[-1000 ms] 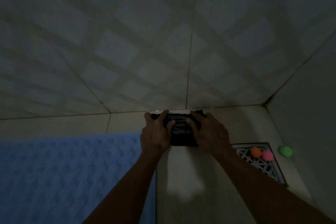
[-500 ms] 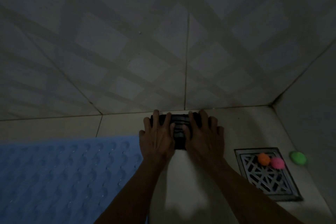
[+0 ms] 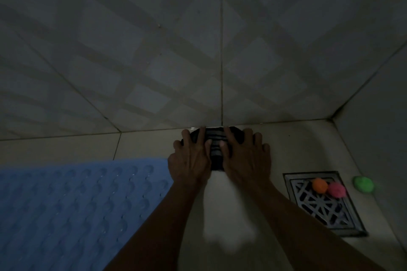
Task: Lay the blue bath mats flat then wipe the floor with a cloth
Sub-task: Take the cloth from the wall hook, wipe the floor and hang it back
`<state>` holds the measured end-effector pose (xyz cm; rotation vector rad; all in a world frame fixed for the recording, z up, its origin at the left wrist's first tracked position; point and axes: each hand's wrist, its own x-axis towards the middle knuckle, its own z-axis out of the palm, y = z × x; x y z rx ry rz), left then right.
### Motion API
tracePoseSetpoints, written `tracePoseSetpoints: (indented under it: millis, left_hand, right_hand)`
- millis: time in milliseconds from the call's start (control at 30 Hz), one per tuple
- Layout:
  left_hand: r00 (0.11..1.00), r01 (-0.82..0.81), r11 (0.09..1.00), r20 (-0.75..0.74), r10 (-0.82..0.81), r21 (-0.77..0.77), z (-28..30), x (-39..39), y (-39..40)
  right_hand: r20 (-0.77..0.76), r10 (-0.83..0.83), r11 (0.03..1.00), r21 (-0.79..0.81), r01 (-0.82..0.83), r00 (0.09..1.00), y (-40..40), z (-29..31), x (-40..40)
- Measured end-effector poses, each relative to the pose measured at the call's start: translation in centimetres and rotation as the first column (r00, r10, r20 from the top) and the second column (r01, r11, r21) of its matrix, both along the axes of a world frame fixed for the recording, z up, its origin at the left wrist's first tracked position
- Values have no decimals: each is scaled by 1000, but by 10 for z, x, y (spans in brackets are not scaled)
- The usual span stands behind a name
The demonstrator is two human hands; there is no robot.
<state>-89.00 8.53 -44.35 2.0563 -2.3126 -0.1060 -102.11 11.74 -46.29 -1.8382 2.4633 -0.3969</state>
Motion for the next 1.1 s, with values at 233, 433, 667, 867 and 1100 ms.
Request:
tracePoseSetpoints:
  millis: [233,433,667,867,1100]
  left_hand:
    - [997,21,999,71,-23,29,0,-2,8]
    - [996,36,998,76,-40,50,-2,2,25]
    - [997,34,998,69,-38,46,-3,8,56]
    - [999,19,998,46,-22,54,-2,15,75]
    - [999,17,997,25,-19,72,-3,24,103]
  right_hand:
    - [23,-3,998,70,1,1000,8,-1,0]
    - [55,15,994,104,-20,998,26,0,2]
    - [86,31,989,145,-43,996,54,3,7]
    - [82,31,985,168,-44,996,72,4,14]
    - [69,27,985,166,-38,997,100,4,21]
